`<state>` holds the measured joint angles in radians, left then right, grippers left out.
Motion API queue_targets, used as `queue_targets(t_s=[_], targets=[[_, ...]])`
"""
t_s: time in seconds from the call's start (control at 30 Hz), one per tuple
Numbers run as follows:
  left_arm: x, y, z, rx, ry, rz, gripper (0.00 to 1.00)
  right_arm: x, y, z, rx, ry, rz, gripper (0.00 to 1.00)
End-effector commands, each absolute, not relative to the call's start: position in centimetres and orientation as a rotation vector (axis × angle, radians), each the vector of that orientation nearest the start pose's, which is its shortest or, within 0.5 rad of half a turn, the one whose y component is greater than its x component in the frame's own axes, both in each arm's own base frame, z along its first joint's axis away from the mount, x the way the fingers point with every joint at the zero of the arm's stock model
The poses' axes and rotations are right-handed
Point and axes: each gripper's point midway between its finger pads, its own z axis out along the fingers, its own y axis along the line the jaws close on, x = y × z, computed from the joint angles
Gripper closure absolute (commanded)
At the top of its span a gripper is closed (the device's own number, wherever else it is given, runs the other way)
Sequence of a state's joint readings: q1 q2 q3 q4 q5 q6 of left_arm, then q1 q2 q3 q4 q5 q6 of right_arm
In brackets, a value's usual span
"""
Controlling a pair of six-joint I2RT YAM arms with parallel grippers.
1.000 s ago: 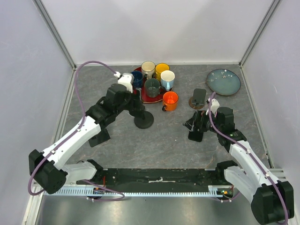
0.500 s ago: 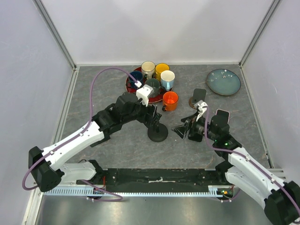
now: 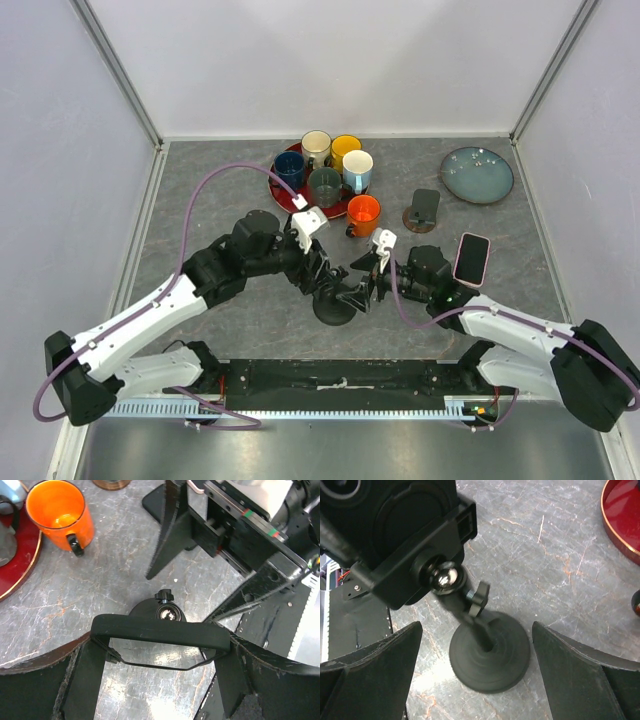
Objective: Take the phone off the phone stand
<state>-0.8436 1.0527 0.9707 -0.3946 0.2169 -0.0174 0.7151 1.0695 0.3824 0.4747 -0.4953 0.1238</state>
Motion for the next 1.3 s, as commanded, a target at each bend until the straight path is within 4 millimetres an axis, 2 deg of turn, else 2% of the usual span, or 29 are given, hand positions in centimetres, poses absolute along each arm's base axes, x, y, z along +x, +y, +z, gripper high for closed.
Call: queue_targets(t_s=[0.0, 0.2, 0.33, 0.53, 0.67, 0.7, 0.77, 0.8, 0.87, 0.9, 0.97, 1.0, 1.03, 1.1, 1.17, 1.2, 1.27], targets=[[17.4, -29.4, 27.9, 1.096, 1.618, -0.897, 0.98, 19.9, 30.0, 18.3, -1.007, 1.465, 1.013, 0.02], [16.7, -30.0, 26.5, 1.183, 1.619, -0.928, 0.98, 18.5, 30.6, 18.3, -1.114, 1.442, 1.034, 0.02], [16.5, -30.5, 26.9, 1.193, 1.608, -0.957, 0.98, 17.7, 31.2, 18.4, -1.175, 1.433, 1.065, 0.02], [16.8, -30.4, 27.7, 1.135, 1.601, -0.958, 0.98, 17.7, 31.4, 17.1, -1.186, 1.464, 1.048, 0.04], [17.5, -29.9, 27.6, 1.074, 1.618, -0.922, 0.98, 18.9, 31.0, 16.6, -1.095, 1.509, 0.994, 0.05], [17.6, -29.8, 27.5, 1.066, 1.623, -0.918, 0.98, 18.9, 30.5, 15.8, -1.069, 1.527, 0.986, 0.04], [17.8, -29.5, 27.7, 1.038, 1.623, -0.901, 0.98, 19.4, 30.1, 16.5, -0.982, 1.520, 0.977, 0.04], [17.9, -29.4, 27.5, 1.032, 1.629, -0.895, 0.98, 19.7, 29.5, 15.8, -0.948, 1.542, 0.948, 0.04], [18.4, -29.0, 27.8, 0.994, 1.629, -0.862, 0.98, 19.9, 29.2, 16.2, -0.900, 1.535, 0.938, 0.05], [18.6, -28.8, 27.7, 0.984, 1.632, -0.850, 0.98, 19.9, 28.9, 15.5, -0.881, 1.552, 0.924, 0.05], [19.3, -28.4, 28.1, 0.923, 1.640, -0.830, 0.98, 20.1, 28.8, 15.9, -0.835, 1.536, 0.929, 0.05], [19.4, -28.4, 28.1, 0.906, 1.644, -0.826, 0.98, 20.0, 28.6, 15.3, -0.818, 1.548, 0.920, 0.05], [19.5, -28.2, 28.1, 0.888, 1.646, -0.820, 0.98, 20.2, 28.6, 15.8, -0.794, 1.525, 0.923, 0.05], [20.0, -28.0, 28.6, 0.848, 1.642, -0.810, 0.98, 19.9, 28.8, 15.2, -0.766, 1.535, 0.932, 0.05], [20.2, -27.8, 28.8, 0.820, 1.641, -0.801, 0.98, 20.2, 29.1, 15.6, -0.722, 1.511, 0.929, 0.06], [20.2, -27.8, 29.1, 0.808, 1.635, -0.802, 0.98, 19.7, 29.4, 15.4, -0.715, 1.512, 0.946, 0.06], [20.7, -27.4, 29.4, 0.777, 1.632, -0.783, 0.98, 20.2, 29.8, 15.6, -0.679, 1.490, 0.932, 0.08]])
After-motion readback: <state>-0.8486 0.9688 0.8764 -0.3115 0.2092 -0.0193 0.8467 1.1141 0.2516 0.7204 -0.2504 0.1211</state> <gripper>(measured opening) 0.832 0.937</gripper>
